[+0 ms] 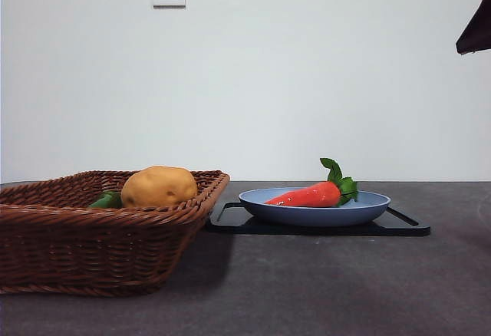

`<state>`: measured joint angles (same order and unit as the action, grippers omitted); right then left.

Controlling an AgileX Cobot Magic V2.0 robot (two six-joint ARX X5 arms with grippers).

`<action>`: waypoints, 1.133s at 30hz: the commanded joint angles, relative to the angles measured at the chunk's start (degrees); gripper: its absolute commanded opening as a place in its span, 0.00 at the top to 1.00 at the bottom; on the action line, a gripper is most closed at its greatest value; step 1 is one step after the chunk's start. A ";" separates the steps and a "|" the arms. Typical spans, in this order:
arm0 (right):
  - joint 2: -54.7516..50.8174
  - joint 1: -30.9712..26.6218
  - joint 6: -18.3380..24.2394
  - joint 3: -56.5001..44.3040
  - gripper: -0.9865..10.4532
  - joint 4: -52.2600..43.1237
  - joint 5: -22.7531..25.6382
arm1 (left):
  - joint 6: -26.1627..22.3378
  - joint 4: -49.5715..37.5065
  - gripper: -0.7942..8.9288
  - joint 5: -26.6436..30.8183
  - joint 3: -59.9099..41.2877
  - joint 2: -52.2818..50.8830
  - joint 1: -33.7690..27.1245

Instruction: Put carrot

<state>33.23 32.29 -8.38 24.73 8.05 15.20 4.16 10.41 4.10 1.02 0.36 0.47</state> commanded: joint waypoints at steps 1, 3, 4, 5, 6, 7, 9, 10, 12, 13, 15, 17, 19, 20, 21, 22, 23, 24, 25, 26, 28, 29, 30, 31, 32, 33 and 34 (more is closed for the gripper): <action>0.13 0.37 -0.77 0.70 0.90 -0.57 0.17 | 0.57 -0.57 0.91 0.11 -0.59 -0.13 -0.22; 0.13 0.37 -0.74 0.70 0.90 -0.57 0.17 | 0.57 -0.57 0.91 0.11 -0.59 -0.13 -0.22; 0.13 0.37 -0.59 0.72 0.90 -0.55 0.22 | 0.57 -0.59 0.91 0.11 -0.57 -0.13 -0.22; 0.11 0.37 -0.17 0.72 0.90 -0.55 0.20 | 0.57 -0.57 0.91 0.11 -0.57 -0.13 -0.22; -0.20 0.42 0.50 0.70 0.90 0.13 0.11 | 0.57 -0.57 0.91 0.11 -0.57 -0.13 -0.22; -1.31 0.39 1.40 0.70 0.90 0.70 0.24 | 0.57 -0.59 0.91 0.11 -0.57 -0.13 -0.22; -4.74 -0.02 5.88 0.70 0.90 2.43 2.67 | 0.57 -0.57 0.91 0.11 -0.59 -0.13 -0.22; -6.58 -0.26 7.52 0.70 0.90 3.17 3.72 | 0.57 -0.59 0.91 0.11 -0.59 -0.13 -0.22; -10.29 -1.44 9.81 0.68 0.90 4.76 4.50 | 0.57 -0.55 0.91 0.11 -0.59 -0.13 -0.22; -12.37 -2.58 10.51 0.68 0.90 5.68 4.24 | 0.57 -0.57 0.91 0.11 -0.59 -0.13 -0.22; -16.20 -5.57 10.62 0.57 0.90 7.15 4.17 | 0.57 -0.57 0.91 0.11 -0.57 -0.13 -0.22; -19.32 -9.27 10.40 0.48 0.90 8.44 2.51 | 0.57 -0.57 0.91 0.11 -0.57 -0.13 -0.22; -22.05 -13.99 10.62 0.37 0.90 9.14 -1.97 | 0.57 -0.57 0.91 0.11 -0.57 -0.13 -0.22; -22.91 -15.76 10.88 0.17 0.90 9.16 -3.67 | 0.57 -0.57 0.91 0.11 -0.59 -0.13 -0.22; -23.85 -18.01 11.37 -0.17 0.90 9.16 -5.90 | 0.57 -0.55 0.91 0.11 -0.59 -0.13 -0.22; -24.44 -19.54 11.80 -0.55 0.90 9.14 -7.13 | 0.57 -0.57 0.91 0.11 -0.57 -0.13 -0.22; -25.00 -21.03 12.09 -1.07 0.90 9.11 -8.37 | 0.57 -0.57 0.91 0.13 -0.57 -0.13 -0.22; -25.57 -22.56 12.35 -1.84 0.90 9.01 -9.73 | 0.57 -0.57 0.91 0.13 -0.59 -0.13 -0.22; -26.16 -24.24 12.37 -3.08 0.90 8.41 -11.47 | 0.57 -0.57 0.91 0.11 -0.57 -0.13 -0.22; -26.60 -25.38 12.35 -4.26 0.90 7.67 -12.68 | 0.57 -0.57 0.91 0.11 -0.57 -0.13 -0.22; -27.39 -27.21 12.35 -7.23 0.90 5.75 -14.29 | 0.57 -0.57 0.91 0.11 -0.57 -0.13 -0.22; -27.74 -27.93 12.35 -9.05 0.90 4.48 -14.29 | 0.57 -0.57 0.91 0.11 -0.59 -0.13 -0.22; -27.96 -28.52 12.35 -10.91 0.90 3.02 -14.32 | 0.57 -0.55 0.91 0.11 -0.59 -0.13 -0.22; -28.15 -28.94 12.33 -12.41 0.90 1.62 -14.34 | 0.57 -0.57 0.91 0.11 -0.59 -0.13 -0.22; -28.24 -29.31 12.35 -14.08 0.90 -0.04 -14.56 | 0.57 -0.55 0.91 0.11 -0.57 -0.13 -0.22; -28.46 -29.77 12.35 -16.22 0.90 -2.27 -15.17 | 0.57 -0.57 0.91 0.11 -0.57 -0.13 -0.22; -28.61 -30.08 12.33 -17.66 0.90 -3.72 -15.28 | 0.57 -0.57 0.91 0.11 -0.57 -0.13 -0.22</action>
<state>5.02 2.37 3.70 8.10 6.20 0.23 4.16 10.41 4.10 1.02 0.36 0.47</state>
